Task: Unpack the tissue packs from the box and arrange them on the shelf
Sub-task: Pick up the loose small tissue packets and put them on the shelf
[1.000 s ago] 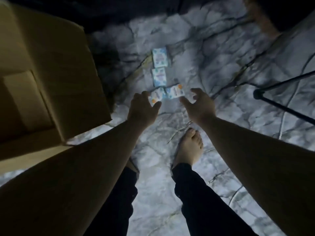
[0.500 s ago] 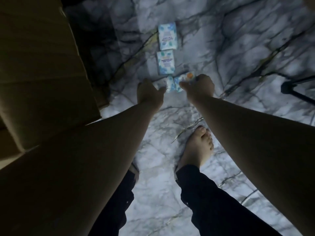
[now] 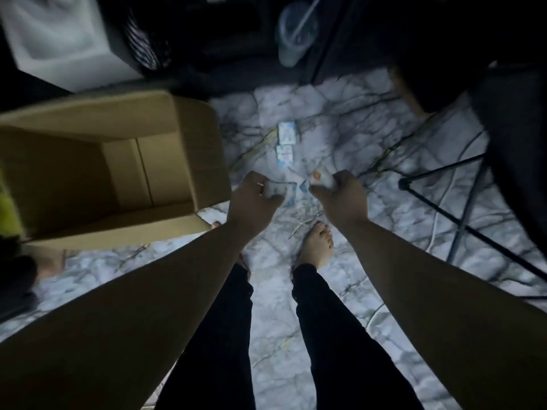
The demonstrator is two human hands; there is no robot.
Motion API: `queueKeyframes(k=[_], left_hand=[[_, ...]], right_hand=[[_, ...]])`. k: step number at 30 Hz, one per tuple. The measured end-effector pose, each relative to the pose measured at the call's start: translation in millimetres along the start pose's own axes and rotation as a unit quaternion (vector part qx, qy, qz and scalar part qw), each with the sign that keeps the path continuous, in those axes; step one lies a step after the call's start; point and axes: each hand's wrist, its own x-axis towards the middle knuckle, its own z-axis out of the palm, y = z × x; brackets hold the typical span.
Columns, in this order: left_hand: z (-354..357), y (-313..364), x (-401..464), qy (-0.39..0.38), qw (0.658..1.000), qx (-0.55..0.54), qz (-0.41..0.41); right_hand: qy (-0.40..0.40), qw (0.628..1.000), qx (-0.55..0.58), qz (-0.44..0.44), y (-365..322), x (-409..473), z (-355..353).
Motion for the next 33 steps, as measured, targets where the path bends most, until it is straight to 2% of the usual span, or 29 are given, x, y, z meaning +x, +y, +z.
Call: queueKeyframes(k=[6, 10, 16, 23, 29, 33], left_hand=[[-115.7, 91.1, -111.0, 0.02, 0.997, -0.068, 0.033], [-185.4, 135.4, -177.4, 0.053, 0.99, -0.109, 0.07], [-282.4, 147.4, -269.6, 0.146, 0.979, -0.097, 0.1], [-372.6, 115.4, -351.4, 0.237, 0.955, -0.138, 0.117], [-457.9, 67.0, -398.0, 0.287, 0.928, -0.185, 0.151], [-516.9, 22.8, -415.6, 0.317, 0.918, -0.175, 0.162]], right_hand=[[-0.008, 0.994, 0.008, -0.112, -110.1, -105.4, -101.3], [-0.027, 0.976, 0.024, -0.214, -183.1, -166.1, -145.8], [-0.04, 0.939, 0.069, -0.333, -262.8, -242.6, -170.4], [-0.111, 0.898, 0.054, -0.423, -348.2, -332.1, -135.7], [-0.13, 0.868, 0.061, -0.475, -417.5, -401.5, -61.8], [-0.136, 0.857, 0.069, -0.493, -456.3, -439.5, -9.4]])
